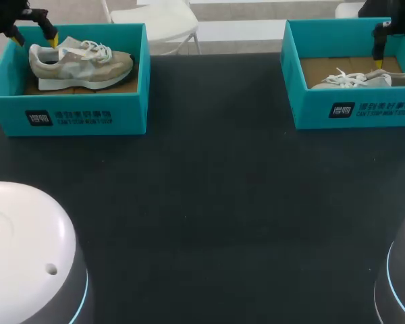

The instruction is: Take the shoe out of the shoebox, open the shoe tongue, remove and reinsert the insole, then place the shoe into the shoebox

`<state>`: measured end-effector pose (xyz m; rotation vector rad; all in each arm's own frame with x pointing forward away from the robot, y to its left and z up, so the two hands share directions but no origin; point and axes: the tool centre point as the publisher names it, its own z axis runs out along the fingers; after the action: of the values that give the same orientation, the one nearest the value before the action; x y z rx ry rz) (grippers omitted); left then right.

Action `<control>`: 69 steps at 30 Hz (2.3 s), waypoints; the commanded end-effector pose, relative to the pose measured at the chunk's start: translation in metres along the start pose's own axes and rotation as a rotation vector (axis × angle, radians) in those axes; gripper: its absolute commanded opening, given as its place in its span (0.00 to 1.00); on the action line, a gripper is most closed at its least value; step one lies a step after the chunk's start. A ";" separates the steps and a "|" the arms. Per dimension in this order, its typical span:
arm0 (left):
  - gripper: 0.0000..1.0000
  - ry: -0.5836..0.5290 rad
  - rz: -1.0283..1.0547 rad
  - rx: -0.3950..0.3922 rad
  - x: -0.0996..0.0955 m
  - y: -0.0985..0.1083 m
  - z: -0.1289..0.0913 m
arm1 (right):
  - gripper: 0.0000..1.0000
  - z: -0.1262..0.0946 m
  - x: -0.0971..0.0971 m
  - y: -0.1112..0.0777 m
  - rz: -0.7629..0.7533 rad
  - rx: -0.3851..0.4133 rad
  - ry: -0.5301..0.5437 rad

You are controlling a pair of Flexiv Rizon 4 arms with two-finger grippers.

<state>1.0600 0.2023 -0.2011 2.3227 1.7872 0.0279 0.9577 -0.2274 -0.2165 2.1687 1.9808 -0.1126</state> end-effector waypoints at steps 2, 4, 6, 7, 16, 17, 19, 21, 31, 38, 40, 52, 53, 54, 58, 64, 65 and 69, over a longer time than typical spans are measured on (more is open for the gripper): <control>1.00 0.001 0.002 0.014 0.001 0.002 -0.002 | 1.00 0.000 0.000 -0.001 0.001 -0.002 0.001; 1.00 0.001 0.002 0.014 0.001 0.002 -0.002 | 1.00 0.000 0.000 -0.001 0.001 -0.002 0.001; 1.00 0.001 0.002 0.014 0.001 0.002 -0.002 | 1.00 0.000 0.000 -0.001 0.001 -0.002 0.001; 1.00 0.028 0.019 -0.023 -0.001 0.004 0.001 | 1.00 0.000 0.000 -0.001 0.001 -0.002 0.001; 1.00 0.116 -0.077 -0.074 0.037 0.056 0.022 | 1.00 0.000 0.000 -0.001 0.001 -0.002 0.001; 1.00 0.128 -0.088 -0.068 0.043 0.060 0.025 | 1.00 0.000 0.000 -0.001 0.001 -0.002 0.001; 1.00 0.158 -0.118 -0.084 0.053 0.065 0.028 | 1.00 0.000 0.000 -0.001 0.001 -0.002 0.001; 1.00 0.162 -0.150 -0.084 0.062 0.071 0.031 | 1.00 0.000 0.000 -0.001 0.001 -0.002 0.001; 0.94 0.222 -0.234 -0.066 0.091 0.087 0.055 | 1.00 0.000 0.000 -0.001 0.001 -0.002 0.001; 0.72 0.224 -0.252 -0.022 0.108 0.087 0.071 | 1.00 0.000 0.000 -0.001 0.001 -0.002 0.001; 0.55 0.224 -0.252 -0.016 0.113 0.086 0.075 | 1.00 0.000 0.000 -0.001 0.001 -0.002 0.001; 0.62 0.198 -0.236 0.055 0.134 0.090 0.100 | 1.00 0.000 0.000 -0.001 0.001 -0.002 0.001; 0.64 0.199 -0.238 0.057 0.135 0.092 0.102 | 1.00 0.000 0.000 -0.001 0.001 -0.002 0.001; 0.67 0.202 -0.239 0.059 0.135 0.093 0.103 | 1.00 0.000 0.000 -0.001 0.001 -0.002 0.001; 0.65 0.187 -0.253 0.083 0.135 0.096 0.109 | 1.00 0.000 0.000 -0.001 0.001 -0.002 0.001; 0.64 0.187 -0.266 0.117 0.134 0.092 0.127 | 1.00 0.000 0.000 -0.001 0.001 -0.002 0.001; 0.63 0.189 -0.268 0.120 0.135 0.091 0.131 | 1.00 0.000 0.000 -0.001 0.001 -0.002 0.001; 0.65 0.194 -0.268 0.130 0.139 0.091 0.141 | 1.00 0.000 0.000 -0.001 0.001 -0.002 0.001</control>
<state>1.1927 0.2904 -0.3297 2.1967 2.2366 0.1301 0.9576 -0.2274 -0.2164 2.1686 1.9808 -0.1127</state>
